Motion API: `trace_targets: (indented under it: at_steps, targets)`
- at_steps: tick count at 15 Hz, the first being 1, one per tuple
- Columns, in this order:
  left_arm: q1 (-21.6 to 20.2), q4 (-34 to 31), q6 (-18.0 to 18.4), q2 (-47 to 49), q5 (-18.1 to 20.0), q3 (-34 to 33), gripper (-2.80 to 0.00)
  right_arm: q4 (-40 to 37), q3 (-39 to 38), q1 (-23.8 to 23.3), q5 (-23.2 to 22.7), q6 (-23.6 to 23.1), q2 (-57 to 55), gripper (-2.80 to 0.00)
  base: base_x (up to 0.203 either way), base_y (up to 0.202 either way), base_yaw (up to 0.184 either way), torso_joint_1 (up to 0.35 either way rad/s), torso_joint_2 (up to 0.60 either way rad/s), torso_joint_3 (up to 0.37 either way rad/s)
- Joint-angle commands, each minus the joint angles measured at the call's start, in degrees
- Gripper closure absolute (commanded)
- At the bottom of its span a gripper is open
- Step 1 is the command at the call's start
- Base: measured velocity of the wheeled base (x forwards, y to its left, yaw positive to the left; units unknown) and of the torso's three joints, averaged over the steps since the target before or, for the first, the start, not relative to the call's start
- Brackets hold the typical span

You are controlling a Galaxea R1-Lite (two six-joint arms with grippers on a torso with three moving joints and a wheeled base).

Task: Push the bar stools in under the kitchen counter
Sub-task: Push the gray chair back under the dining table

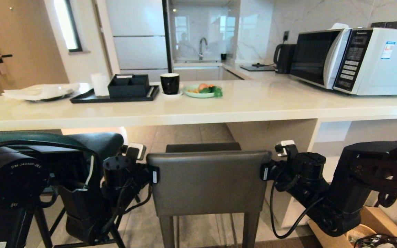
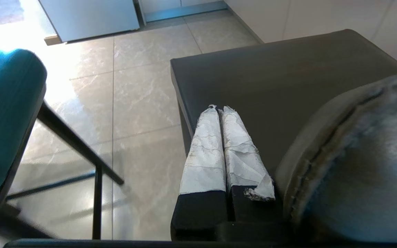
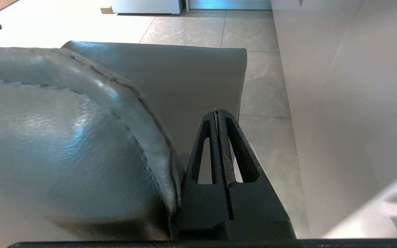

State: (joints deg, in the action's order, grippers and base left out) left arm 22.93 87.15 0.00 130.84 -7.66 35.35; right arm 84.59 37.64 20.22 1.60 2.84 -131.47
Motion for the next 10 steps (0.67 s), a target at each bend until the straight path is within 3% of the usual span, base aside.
trace_targets:
  at_steps: [1, 10]
  targets:
    - [-0.17, 0.51, -0.09, 0.29, -0.08, -0.02, 0.00, 0.49, -0.03, -0.01, 0.07, 0.06, 0.34, 0.00, 0.192, 0.000, 0.003, 0.002, 0.01, -0.001]
    - [0.33, 0.51, -0.02, -0.84, -0.40, -0.65, 0.00, 0.49, -0.65, 0.26, 0.25, -0.03, 1.48, 0.00, 0.187, 0.000, 0.001, 0.003, 0.00, 0.003]
